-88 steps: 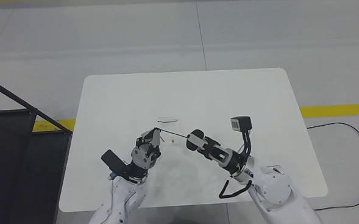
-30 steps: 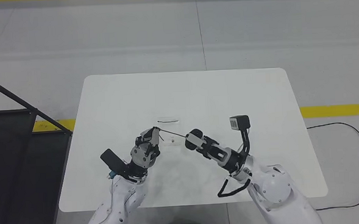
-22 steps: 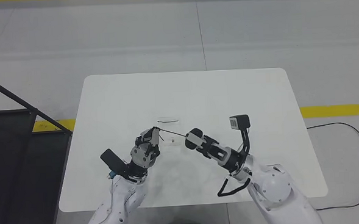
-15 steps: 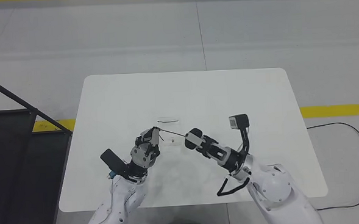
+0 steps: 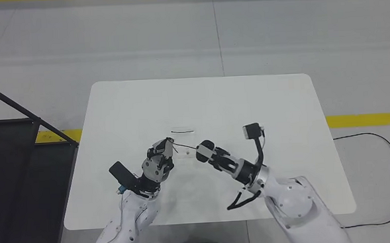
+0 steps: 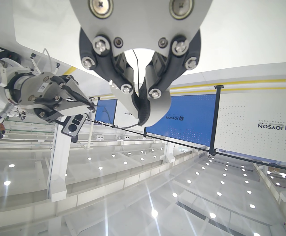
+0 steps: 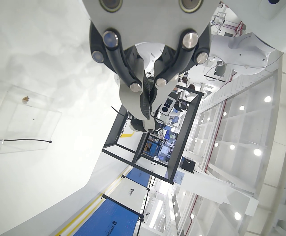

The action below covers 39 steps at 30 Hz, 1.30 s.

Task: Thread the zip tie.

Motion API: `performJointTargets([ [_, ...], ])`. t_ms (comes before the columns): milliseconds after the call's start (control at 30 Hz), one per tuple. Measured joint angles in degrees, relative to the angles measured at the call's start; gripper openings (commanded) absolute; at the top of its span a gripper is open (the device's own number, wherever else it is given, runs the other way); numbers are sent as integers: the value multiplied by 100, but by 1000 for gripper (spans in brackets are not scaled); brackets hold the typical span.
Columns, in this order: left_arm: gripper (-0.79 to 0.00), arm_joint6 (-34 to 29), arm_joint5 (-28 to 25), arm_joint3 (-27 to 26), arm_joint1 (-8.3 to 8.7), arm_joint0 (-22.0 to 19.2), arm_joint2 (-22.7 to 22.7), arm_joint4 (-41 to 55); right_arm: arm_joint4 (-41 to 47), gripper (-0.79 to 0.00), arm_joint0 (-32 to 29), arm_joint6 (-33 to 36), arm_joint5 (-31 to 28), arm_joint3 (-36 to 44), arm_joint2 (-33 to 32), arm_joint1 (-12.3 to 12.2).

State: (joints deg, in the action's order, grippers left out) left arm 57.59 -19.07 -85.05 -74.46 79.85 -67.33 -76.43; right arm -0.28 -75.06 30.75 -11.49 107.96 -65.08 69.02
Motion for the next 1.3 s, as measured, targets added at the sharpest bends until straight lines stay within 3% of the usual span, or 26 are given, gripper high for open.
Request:
performJointTargets([
  [400, -785, 0, 0, 0, 0, 0, 0, 0, -288, -785, 91, -188, 363, 53, 140, 31],
  [1300, -785, 0, 0, 0, 0, 0, 0, 0, 730, -785, -77, -117, -1003, -178, -32, 51],
])
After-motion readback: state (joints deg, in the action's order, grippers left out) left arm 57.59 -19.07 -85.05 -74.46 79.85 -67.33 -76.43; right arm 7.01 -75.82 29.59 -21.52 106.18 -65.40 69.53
